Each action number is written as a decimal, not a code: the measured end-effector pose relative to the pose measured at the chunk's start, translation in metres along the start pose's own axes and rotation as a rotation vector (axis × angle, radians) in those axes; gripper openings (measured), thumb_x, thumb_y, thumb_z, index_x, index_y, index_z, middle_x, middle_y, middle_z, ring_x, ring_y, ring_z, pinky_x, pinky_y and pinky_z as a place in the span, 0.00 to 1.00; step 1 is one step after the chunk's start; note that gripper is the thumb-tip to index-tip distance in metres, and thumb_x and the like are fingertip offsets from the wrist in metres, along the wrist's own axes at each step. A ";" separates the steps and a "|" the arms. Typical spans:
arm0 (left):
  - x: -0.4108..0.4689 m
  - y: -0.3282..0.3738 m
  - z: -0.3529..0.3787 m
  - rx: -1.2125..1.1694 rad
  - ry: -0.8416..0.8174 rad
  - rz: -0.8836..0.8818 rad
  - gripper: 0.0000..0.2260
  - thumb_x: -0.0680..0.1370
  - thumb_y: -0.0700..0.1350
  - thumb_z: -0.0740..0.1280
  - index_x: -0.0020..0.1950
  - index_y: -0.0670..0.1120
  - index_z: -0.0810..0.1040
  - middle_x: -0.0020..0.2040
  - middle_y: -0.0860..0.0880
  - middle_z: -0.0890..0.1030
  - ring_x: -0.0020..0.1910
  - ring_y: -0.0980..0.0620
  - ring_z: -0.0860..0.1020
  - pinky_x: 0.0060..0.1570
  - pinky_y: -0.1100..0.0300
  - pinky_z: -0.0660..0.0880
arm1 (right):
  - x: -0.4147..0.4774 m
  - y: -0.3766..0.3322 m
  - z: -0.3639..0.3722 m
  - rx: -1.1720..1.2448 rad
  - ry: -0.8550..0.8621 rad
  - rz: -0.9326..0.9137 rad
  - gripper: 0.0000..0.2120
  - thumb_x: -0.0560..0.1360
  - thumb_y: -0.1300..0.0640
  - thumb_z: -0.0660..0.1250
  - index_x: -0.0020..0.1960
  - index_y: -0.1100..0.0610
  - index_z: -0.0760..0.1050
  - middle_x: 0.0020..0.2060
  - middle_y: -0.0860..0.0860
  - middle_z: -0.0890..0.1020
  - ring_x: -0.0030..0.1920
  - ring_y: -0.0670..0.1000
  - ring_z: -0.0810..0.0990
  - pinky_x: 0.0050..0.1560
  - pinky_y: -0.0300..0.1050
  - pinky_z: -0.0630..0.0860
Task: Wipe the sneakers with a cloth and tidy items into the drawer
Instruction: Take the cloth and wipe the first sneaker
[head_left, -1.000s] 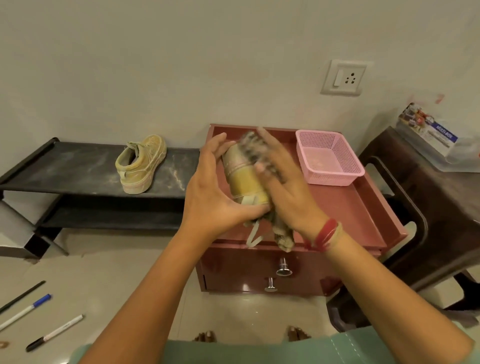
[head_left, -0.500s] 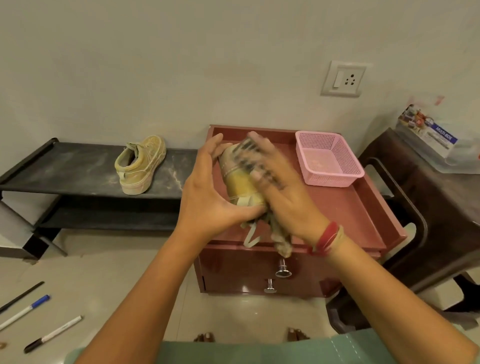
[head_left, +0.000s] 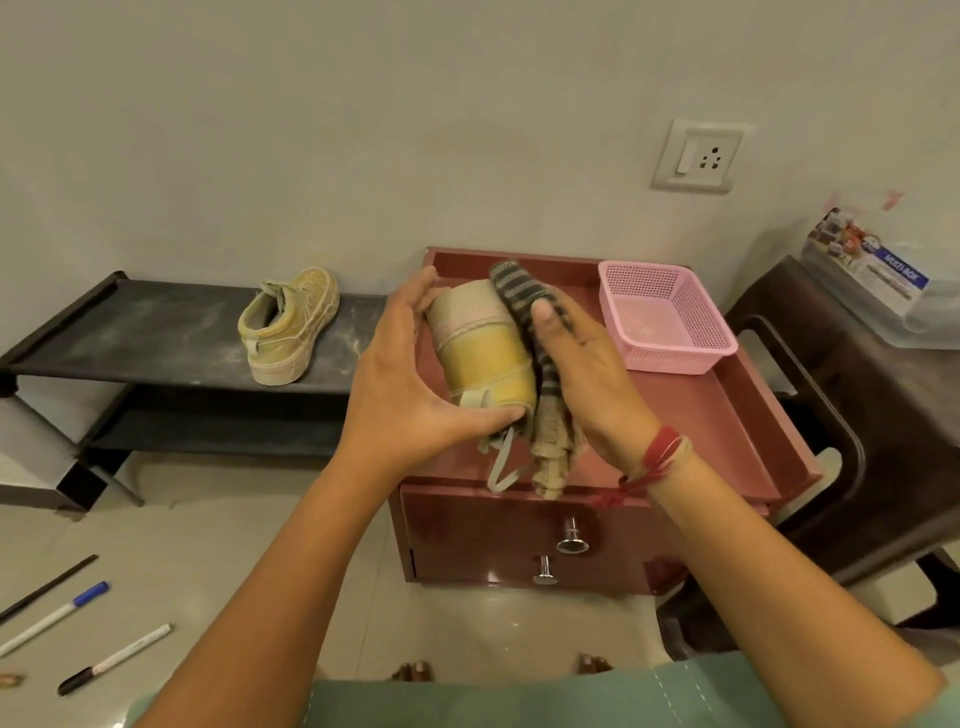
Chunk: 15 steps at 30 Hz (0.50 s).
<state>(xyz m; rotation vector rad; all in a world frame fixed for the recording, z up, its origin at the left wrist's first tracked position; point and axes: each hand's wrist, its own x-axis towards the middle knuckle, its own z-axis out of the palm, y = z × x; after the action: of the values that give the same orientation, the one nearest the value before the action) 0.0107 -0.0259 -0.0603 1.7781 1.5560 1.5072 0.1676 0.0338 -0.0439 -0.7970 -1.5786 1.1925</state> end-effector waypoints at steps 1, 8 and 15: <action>-0.001 -0.002 -0.004 0.020 -0.013 0.004 0.54 0.55 0.61 0.79 0.76 0.52 0.58 0.66 0.62 0.67 0.67 0.65 0.67 0.65 0.53 0.72 | 0.002 -0.001 -0.002 0.073 0.081 0.033 0.11 0.80 0.52 0.58 0.59 0.51 0.75 0.57 0.49 0.80 0.61 0.47 0.77 0.63 0.47 0.72; -0.002 -0.013 -0.029 0.204 -0.083 0.044 0.45 0.58 0.63 0.74 0.73 0.57 0.63 0.63 0.51 0.70 0.61 0.72 0.64 0.56 0.81 0.60 | -0.016 0.008 0.020 -0.337 -0.118 -0.207 0.15 0.80 0.54 0.58 0.66 0.52 0.71 0.66 0.46 0.74 0.68 0.41 0.69 0.67 0.37 0.66; -0.010 -0.028 -0.033 0.301 -0.046 -0.059 0.54 0.58 0.60 0.79 0.77 0.49 0.56 0.69 0.50 0.63 0.62 0.66 0.59 0.52 0.85 0.55 | -0.010 0.033 0.034 -0.380 -0.128 -0.086 0.23 0.77 0.42 0.55 0.68 0.50 0.71 0.69 0.49 0.72 0.71 0.49 0.66 0.71 0.56 0.63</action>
<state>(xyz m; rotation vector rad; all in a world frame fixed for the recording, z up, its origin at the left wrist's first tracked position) -0.0297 -0.0371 -0.0750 1.8887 1.8748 1.2475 0.1374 0.0242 -0.0806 -0.8965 -1.9597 0.9068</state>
